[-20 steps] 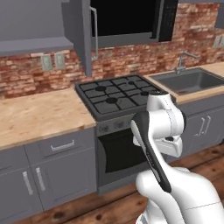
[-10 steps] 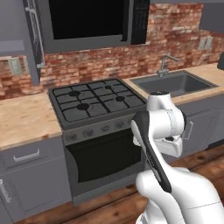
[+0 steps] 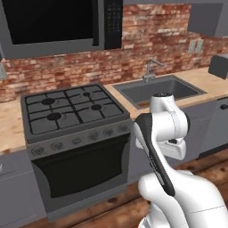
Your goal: Move the cutting board and knife to the sink. Then move spray from the cabinet to the counter.
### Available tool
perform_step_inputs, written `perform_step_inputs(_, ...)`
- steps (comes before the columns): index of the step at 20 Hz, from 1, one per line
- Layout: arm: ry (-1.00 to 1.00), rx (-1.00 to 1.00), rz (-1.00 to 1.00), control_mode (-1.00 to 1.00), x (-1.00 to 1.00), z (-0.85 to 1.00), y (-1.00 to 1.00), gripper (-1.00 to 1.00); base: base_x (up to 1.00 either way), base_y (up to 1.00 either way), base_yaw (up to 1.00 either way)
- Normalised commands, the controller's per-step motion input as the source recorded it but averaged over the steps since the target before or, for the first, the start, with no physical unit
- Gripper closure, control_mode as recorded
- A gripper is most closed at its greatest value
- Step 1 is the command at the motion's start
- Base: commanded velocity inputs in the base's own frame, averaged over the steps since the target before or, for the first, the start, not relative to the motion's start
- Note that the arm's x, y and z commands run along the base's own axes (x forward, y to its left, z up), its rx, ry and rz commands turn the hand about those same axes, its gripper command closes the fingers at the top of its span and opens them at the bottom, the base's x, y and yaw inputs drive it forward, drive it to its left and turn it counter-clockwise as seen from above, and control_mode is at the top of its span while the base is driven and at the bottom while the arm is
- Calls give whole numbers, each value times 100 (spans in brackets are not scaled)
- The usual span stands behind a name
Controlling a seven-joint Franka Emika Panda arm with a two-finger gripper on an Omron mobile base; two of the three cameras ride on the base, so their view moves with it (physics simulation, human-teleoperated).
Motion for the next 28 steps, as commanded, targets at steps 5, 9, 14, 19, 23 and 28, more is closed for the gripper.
perform_step_inputs(5, 0, 0, 0, 100, 0, 0, 0, 100, 50, -55, 8)
perform_step_inputs(9, 0, 0, 0, 100, 0, 0, 0, 100, 49, -51, 14)
perform_step_inputs(14, 0, 0, 0, 100, 0, 0, 0, 100, 48, -47, 20)
perform_step_inputs(19, 0, 0, 0, 100, 0, 0, 0, 100, 48, -46, 21)
perform_step_inputs(23, 0, 0, 0, 100, 0, 0, 0, 100, 48, -48, 18)
perform_step_inputs(28, 0, 0, 0, 100, 0, 0, 0, 100, 47, -51, 14)
